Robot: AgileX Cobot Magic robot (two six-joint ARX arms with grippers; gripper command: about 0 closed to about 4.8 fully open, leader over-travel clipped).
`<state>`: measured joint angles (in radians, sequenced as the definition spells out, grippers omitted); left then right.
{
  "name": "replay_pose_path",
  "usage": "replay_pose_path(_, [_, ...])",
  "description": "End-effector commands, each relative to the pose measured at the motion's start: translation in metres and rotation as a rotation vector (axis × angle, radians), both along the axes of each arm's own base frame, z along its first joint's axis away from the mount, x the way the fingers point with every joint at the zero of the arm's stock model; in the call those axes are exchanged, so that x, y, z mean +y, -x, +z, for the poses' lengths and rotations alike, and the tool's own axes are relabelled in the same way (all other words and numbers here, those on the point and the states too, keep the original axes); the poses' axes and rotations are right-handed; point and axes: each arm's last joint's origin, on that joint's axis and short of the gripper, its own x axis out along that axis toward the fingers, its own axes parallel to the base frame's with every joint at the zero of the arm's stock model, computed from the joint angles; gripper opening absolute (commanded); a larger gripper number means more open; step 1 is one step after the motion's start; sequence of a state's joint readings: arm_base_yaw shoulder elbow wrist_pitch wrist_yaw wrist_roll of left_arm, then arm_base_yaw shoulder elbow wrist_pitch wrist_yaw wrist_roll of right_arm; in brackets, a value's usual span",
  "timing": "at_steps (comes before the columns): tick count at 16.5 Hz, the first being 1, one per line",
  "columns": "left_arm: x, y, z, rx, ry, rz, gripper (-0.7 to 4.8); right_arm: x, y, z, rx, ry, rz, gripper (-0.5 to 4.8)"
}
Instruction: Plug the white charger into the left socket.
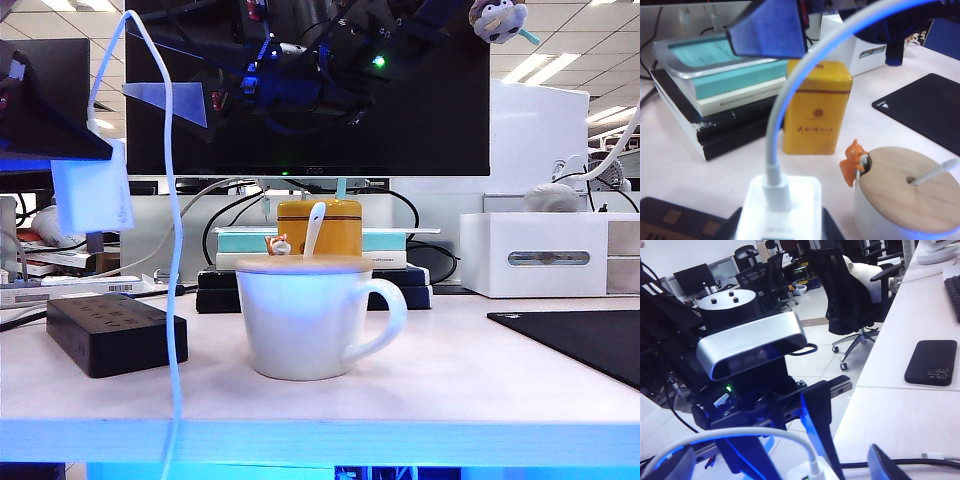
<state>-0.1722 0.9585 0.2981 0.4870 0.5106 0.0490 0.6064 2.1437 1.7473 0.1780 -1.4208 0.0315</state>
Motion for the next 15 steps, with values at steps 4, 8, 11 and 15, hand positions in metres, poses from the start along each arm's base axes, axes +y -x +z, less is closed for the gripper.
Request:
replay_pose_path(4, [-0.007,-0.029,-0.031,0.007,0.030,-0.173,1.79,0.000,0.003,0.008,0.000,-0.009,0.020,4.79])
replay_pose_path(8, [0.012,-0.035,-0.034,-0.013,0.024,-0.127,1.79,0.000,0.003,0.009,0.013,-0.004,0.023,4.79])
replay_pose_path(11, [0.016,-0.050,-0.037,0.020,0.050,-0.227,1.79,0.000,0.003,0.010,0.001,-0.012,0.022,4.79])
replay_pose_path(15, [0.009,-0.048,-0.039,0.058,0.072,-0.291,1.79,0.000,0.003,0.010,0.001,-0.012,0.022,4.79])
